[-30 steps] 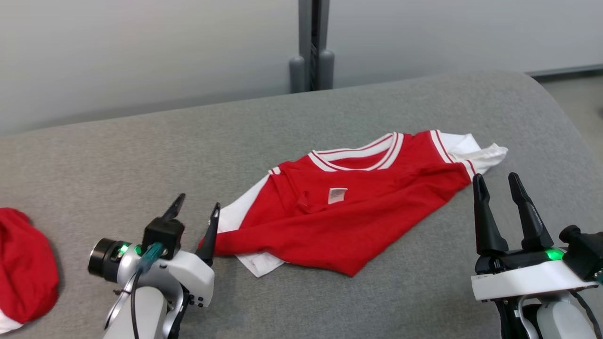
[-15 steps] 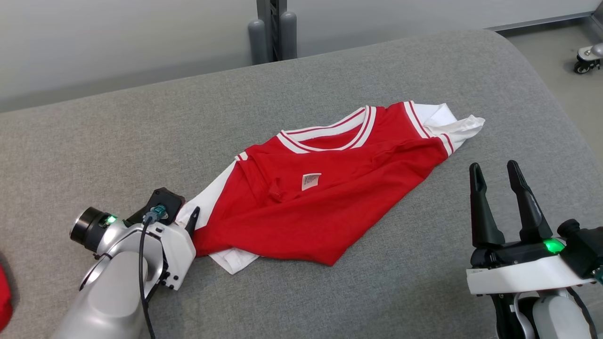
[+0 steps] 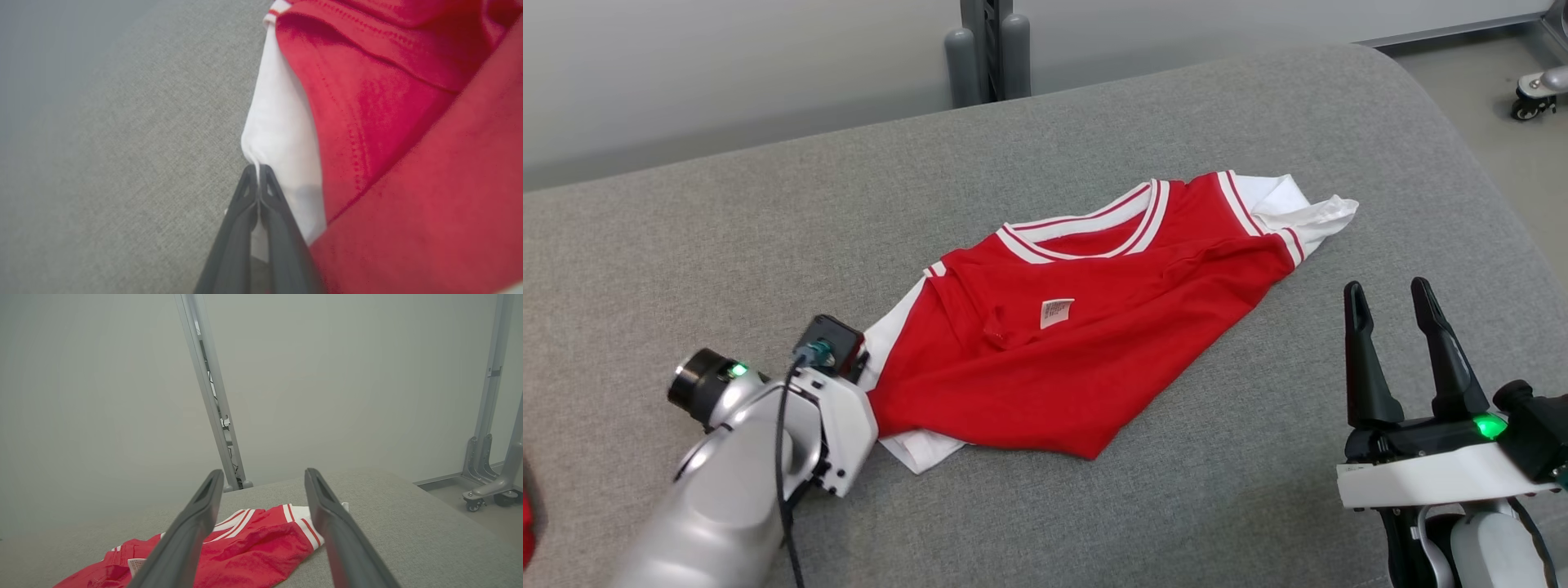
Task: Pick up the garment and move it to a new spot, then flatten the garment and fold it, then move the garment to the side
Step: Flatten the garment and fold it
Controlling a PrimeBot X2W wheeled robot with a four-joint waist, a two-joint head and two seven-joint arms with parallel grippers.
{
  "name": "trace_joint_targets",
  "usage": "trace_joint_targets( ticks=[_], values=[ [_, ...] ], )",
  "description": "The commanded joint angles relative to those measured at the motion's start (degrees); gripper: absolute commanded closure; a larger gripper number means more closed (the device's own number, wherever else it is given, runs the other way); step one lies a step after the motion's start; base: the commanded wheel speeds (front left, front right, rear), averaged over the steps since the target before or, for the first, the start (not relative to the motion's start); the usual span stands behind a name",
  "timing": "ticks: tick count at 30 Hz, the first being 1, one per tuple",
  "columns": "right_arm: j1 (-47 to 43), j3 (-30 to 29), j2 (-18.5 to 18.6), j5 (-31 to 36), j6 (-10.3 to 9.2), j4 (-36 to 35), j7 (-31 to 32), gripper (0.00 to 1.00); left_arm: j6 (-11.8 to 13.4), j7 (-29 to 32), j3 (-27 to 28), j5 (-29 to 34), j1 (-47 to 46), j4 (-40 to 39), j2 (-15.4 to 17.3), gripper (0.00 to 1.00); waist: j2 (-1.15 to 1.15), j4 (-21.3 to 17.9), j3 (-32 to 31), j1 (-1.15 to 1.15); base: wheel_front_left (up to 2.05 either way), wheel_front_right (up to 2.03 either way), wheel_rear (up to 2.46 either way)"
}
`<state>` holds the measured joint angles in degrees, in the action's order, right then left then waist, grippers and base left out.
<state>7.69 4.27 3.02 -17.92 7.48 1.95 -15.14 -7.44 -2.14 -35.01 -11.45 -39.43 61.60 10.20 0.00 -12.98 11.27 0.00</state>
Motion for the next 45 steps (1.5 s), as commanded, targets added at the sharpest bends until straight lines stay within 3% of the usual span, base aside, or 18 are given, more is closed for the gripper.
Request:
trace_joint_targets(
  ticks=[1,14,17,22,23,24,25,30,36,43,45],
  values=[
    [0.3,-0.2,0.0,0.1,0.03,-0.3,-0.1,0.0,0.0,-1.3,0.1,-0.8,-1.4,0.0,1.5,1.0,0.0,0.0,0.2,0.0,0.0,0.0,0.0],
    [2.2,0.3,0.0,-1.7,0.03,-1.2,-0.1,0.0,9.5,-12.4,4.4,0.6,-16.8,-5.8,7.9,1.0,0.0,-1.4,4.3,0.0,0.0,0.0,0.0],
    [3.2,0.8,0.0,-3.3,0.03,-1.3,-0.1,0.0,9.1,-12.9,3.6,2.3,-20.7,-8.0,10.1,1.0,0.0,-3.1,6.0,0.0,0.0,0.0,0.0],
    [4.1,1.8,0.0,-5.2,0.02,-0.8,-0.1,0.0,4.5,-11.9,0.3,4.0,-21.9,-4.8,11.4,1.0,0.0,-5.3,7.1,0.0,0.0,0.0,0.0],
    [4.4,1.9,0.0,-5.5,0.03,-0.7,-0.1,0.0,4.3,-11.1,0.5,3.4,-21.9,-3.5,11.2,0.9,0.0,-5.6,7.1,0.0,0.0,0.0,0.0],
    [4.5,1.9,0.0,-5.7,0.03,-0.7,-0.1,0.0,4.3,-10.8,0.6,3.1,-21.9,-2.5,10.9,0.24,0.0,-5.8,7.1,0.0,0.0,0.0,0.0],
    [4.5,1.9,0.0,-5.9,0.03,-0.6,-0.1,0.0,3.6,-9.9,0.5,2.8,-21.5,-1.2,10.5,0.0,0.0,-6.0,7.0,0.0,0.0,0.0,0.0],
    [4.0,1.1,0.0,-6.0,0.03,-0.1,-0.1,0.0,4.5,-11.6,1.0,1.9,-21.7,0.3,10.1,0.0,0.0,-5.6,5.8,0.0,0.0,0.0,0.0],
    [4.1,-0.3,0.0,-4.3,0.03,0.2,-0.1,0.0,6.9,-12.9,3.5,-0.5,-20.3,-3.6,9.8,0.0,0.0,-2.2,2.9,0.0,0.0,0.0,0.0],
    [2.7,-1.8,0.0,-1.0,0.03,1.0,-0.1,0.0,10.6,-13.0,8.9,-3.7,-8.1,-23.6,9.8,0.0,0.0,4.6,-1.9,0.0,0.0,0.0,0.0],
    [2.6,-1.6,0.0,-0.6,0.02,1.3,-0.1,0.0,11.2,-13.0,9.8,-4.2,-5.8,-26.0,9.7,0.0,0.0,5.4,-2.4,0.0,0.0,0.0,0.0]
  ],
)
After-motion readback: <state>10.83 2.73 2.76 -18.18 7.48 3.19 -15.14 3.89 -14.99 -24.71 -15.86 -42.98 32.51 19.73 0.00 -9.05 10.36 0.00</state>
